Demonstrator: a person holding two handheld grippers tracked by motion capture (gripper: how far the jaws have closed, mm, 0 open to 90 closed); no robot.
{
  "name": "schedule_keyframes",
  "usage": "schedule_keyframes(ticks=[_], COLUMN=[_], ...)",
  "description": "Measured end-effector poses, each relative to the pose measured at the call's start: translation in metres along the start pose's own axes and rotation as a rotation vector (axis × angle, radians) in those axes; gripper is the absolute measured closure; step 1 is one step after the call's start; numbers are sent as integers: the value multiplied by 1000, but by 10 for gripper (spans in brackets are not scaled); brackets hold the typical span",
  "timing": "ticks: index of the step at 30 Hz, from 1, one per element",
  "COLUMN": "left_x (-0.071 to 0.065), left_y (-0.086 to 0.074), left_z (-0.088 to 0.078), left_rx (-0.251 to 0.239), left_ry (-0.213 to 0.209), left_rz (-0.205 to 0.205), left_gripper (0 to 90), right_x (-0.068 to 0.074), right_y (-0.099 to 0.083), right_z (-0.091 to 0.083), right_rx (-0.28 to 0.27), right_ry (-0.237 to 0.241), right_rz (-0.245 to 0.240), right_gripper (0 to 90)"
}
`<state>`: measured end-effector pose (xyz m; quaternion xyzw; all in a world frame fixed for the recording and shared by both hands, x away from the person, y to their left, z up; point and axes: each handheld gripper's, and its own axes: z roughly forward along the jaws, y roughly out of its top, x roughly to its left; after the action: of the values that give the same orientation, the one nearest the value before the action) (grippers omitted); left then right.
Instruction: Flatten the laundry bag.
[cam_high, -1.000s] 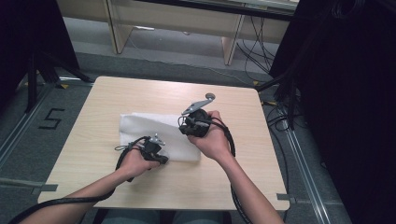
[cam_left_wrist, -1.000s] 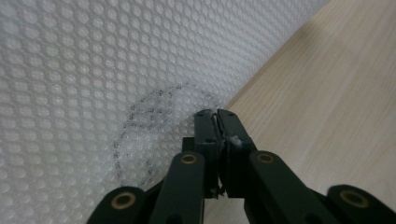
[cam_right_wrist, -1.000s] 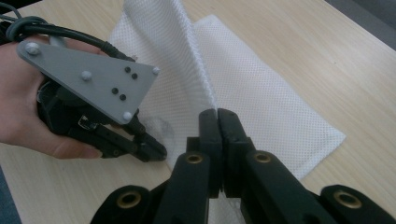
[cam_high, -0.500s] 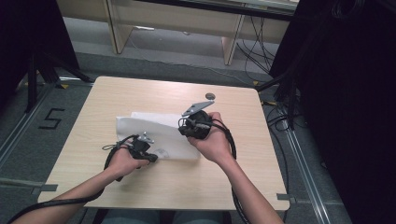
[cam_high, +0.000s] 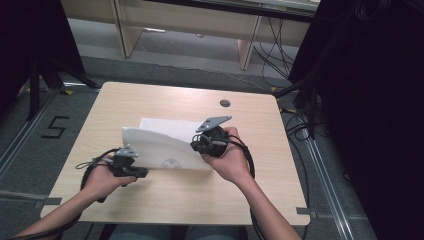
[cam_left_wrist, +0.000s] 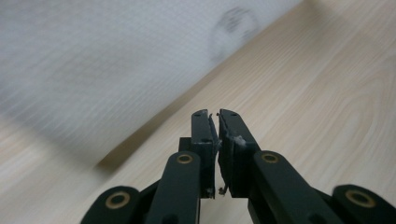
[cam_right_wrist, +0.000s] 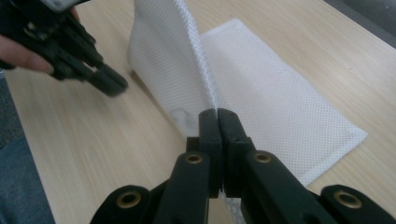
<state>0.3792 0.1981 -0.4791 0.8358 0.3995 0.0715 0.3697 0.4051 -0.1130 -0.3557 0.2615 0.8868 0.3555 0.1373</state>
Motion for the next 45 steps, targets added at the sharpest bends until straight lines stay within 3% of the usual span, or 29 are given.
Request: schedule_keyframes(ticks=[1,3,5,7,13,16,19,22,26,39,40,45], left_x=[0,9,13,20,35,39,42,46,47,44,44,40], left_y=[0,-15,-19,-27,-26,-26,-27,-26,-27,-25,-24,-23], left_z=[0,-17,-21,-29,-44,-47,-49,-51,-51,-51,-52,-53], left_rx=[0,-18,-22,-34,-94,-100,-113,-122,-125,-175,-177,-205], left_ry=[0,24,19,36,81,86,99,112,115,151,164,174], left_rz=[0,-49,-58,-92,-158,-169,-191,-198,-205,-224,-212,-189], left_gripper=[840,837,836,835,838,837,832,828,820,773,768,732], right_x=[0,6,8,13,24,26,34,41,47,56,58,58], right_y=[0,-4,-5,-9,-19,-23,-33,-41,-50,-79,-84,-94], right_z=[0,-3,-4,-5,-10,-10,-10,-10,-9,-1,1,13], right_rx=[0,9,7,12,21,20,40,67,90,183,220,256], right_ry=[0,6,5,16,39,35,65,79,96,155,161,178], right_rz=[0,0,-2,-14,-26,-37,-26,-8,-20,-14,10,-6], right_gripper=[900,900,900,900,900,900,900,900,900,900,900,899])
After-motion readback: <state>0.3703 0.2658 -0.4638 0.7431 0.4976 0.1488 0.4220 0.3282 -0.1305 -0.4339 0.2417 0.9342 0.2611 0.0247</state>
